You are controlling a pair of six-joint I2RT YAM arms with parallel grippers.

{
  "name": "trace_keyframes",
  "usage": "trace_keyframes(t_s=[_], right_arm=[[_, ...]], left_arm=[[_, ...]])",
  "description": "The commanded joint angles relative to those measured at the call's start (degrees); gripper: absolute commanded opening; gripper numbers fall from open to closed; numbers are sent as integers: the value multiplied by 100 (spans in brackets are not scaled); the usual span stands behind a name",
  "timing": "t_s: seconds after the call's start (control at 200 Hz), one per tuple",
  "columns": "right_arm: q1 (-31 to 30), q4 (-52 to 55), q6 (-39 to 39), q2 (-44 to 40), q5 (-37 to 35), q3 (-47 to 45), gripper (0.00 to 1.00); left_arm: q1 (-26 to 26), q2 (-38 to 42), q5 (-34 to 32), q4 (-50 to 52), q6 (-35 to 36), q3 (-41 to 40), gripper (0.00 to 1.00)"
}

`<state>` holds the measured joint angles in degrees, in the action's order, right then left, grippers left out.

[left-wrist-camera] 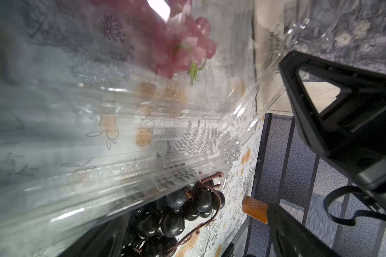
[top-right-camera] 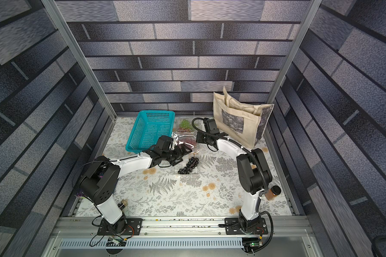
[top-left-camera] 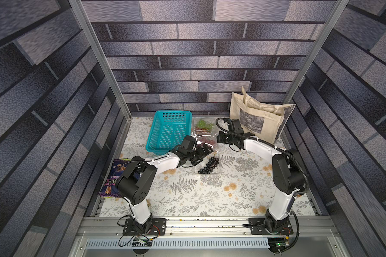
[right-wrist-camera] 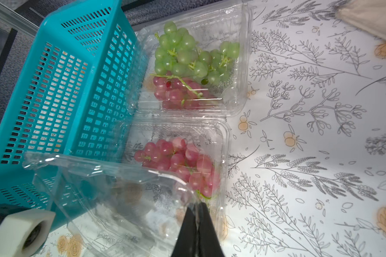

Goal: Pack grapes into containers
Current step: Close the packing box at the center of the board.

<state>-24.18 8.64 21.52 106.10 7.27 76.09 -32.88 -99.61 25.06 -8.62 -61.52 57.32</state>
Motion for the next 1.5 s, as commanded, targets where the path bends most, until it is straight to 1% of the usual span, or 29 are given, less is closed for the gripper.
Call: trace_keyframes(t_s=[0.0,0.185,0.391,0.526,0.676,0.806,0.902,1.037,1.107,1.152,1.257,1.498], right_arm=[[42,-21,-47,129,-60,182,1],[37,-111,57,101,-75,126,2],[39,-226,90,-32,-256,-2,2],[44,-284,82,-111,-299,-62,2],[37,-296,46,-173,-251,-77,2],[41,-346,9,-212,-212,-103,2],[45,-419,-14,-263,-211,-170,2],[37,-482,-84,-298,-149,-208,3],[37,-549,-103,-340,-128,-250,3],[37,-591,-117,-354,-90,-261,3],[37,-604,-161,-379,-53,-261,4],[37,-733,-271,-474,100,-346,4]], left_arm=[[19,-109,-273,-19,165,185,100],[-51,-208,-499,-134,169,208,100],[8,-107,-422,-219,122,231,100],[182,221,-233,-67,153,304,100],[392,641,-108,390,270,436,100],[707,835,-23,798,329,612,100],[995,862,-65,1313,614,942,100],[1351,709,-50,1798,1008,1577,100],[1462,447,55,1954,1177,1969,100],[1530,220,193,1991,1165,2194,100],[1577,-147,418,1744,1013,2486,100],[1600,-912,661,1864,1251,3280,100]])
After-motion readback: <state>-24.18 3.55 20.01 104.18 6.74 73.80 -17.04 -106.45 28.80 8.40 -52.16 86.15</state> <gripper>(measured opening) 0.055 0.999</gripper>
